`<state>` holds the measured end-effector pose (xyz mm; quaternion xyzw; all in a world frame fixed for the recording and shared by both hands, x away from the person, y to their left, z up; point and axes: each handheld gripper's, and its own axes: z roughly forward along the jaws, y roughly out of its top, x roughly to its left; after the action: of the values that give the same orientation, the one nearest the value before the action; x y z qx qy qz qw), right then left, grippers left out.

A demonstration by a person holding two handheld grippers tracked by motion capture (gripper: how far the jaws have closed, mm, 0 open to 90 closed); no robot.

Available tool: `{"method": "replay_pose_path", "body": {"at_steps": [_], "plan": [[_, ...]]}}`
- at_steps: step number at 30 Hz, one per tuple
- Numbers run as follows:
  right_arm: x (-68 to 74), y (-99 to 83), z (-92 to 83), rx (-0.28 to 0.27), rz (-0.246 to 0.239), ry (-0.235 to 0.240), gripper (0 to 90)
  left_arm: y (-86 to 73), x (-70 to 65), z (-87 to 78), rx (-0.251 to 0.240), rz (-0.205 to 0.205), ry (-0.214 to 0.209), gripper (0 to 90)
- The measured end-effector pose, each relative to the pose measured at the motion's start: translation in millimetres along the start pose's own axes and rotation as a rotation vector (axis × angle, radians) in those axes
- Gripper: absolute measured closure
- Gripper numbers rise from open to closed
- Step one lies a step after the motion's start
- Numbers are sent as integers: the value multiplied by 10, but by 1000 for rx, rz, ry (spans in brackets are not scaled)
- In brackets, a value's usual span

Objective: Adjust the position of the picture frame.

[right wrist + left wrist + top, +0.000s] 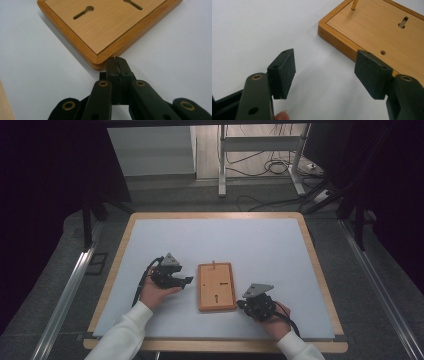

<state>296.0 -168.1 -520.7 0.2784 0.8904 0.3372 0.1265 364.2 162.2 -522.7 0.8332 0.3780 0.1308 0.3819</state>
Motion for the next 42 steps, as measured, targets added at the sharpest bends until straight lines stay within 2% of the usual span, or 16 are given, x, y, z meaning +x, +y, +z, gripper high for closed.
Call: {"method": "replay_pose_path", "body": {"at_steps": [2,6,12,24,33,38,42], "plan": [[9,15,-27,-14,3,10,897,-1,0,5,1,0,1,337],[48,40,-34,1,-8,-12,897,-4,-6,15,6,4,0,335],[29,-9,12,24,12,-6,897,-14,-22,26,10,14,3,338],[150,3,27,6,-24,18,897,-15,-36,32,14,18,4,341],[168,6,31,-1,-42,22,896,-17,-25,25,12,22,5,340],[90,-18,-104,-47,-32,8,895,-10,-52,16,1,18,0,340],[-48,-162,-320,-81,11,-26,895,-11,-52,19,4,30,-1,339]]}}
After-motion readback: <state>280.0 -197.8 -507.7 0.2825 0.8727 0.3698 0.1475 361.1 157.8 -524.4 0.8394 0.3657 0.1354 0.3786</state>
